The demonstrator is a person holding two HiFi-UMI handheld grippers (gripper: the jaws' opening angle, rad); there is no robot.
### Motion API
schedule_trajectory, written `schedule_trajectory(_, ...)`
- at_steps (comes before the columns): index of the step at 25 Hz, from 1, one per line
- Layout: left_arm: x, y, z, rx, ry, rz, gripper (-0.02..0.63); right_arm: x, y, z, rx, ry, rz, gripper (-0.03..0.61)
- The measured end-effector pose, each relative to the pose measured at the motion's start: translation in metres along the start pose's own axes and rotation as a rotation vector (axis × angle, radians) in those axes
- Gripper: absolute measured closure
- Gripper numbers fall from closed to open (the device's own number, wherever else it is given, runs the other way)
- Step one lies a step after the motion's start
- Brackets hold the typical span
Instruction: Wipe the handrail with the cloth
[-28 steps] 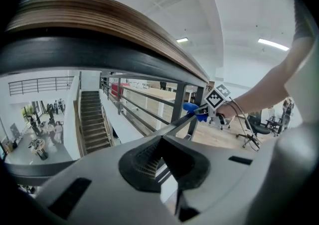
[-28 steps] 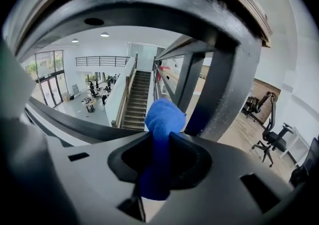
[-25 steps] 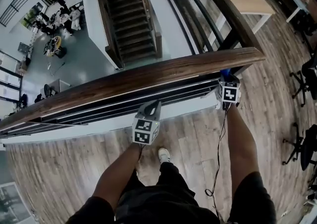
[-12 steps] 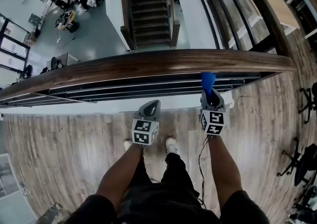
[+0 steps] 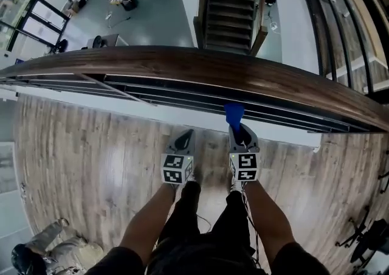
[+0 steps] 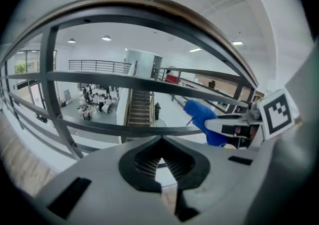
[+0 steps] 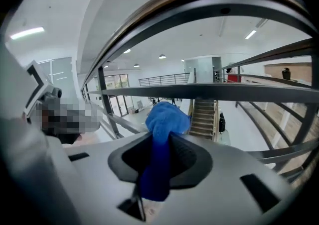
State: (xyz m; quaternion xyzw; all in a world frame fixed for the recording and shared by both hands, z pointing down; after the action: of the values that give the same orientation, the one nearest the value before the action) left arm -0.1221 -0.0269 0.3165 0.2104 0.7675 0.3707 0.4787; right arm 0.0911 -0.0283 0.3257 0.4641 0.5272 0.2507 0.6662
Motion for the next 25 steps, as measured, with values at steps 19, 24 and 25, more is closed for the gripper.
schedule_trajectory(19,0.057,0.005,-0.355,0.104,-0.174,0.064,0.609,-0.313,-0.070,-0.331,-0.015,-0.138,-0.016,0.479)
schedule_trajectory(24,0.061,-0.009,-0.390,0.082,-0.165,0.078,0.610,-0.362,-0.082,-0.360,-0.042,-0.117,-0.058,0.479)
schedule_trajectory(25,0.063,-0.009,-0.394,0.070,-0.163,0.076,0.609,-0.370,-0.083,-0.364,-0.051,-0.106,-0.070,0.479)
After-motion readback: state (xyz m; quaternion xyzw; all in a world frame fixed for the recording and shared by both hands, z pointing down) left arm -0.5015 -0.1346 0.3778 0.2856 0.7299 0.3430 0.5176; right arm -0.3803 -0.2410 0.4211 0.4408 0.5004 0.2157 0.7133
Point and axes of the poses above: the fingertips, and each gripper's own axes: x backward along the fingers, z to its right, y out of its underside, the point moved 9 cm from there along x, backward along the fingers, and after that the axes turned 4 degrees about x, right-handed, at the moved point
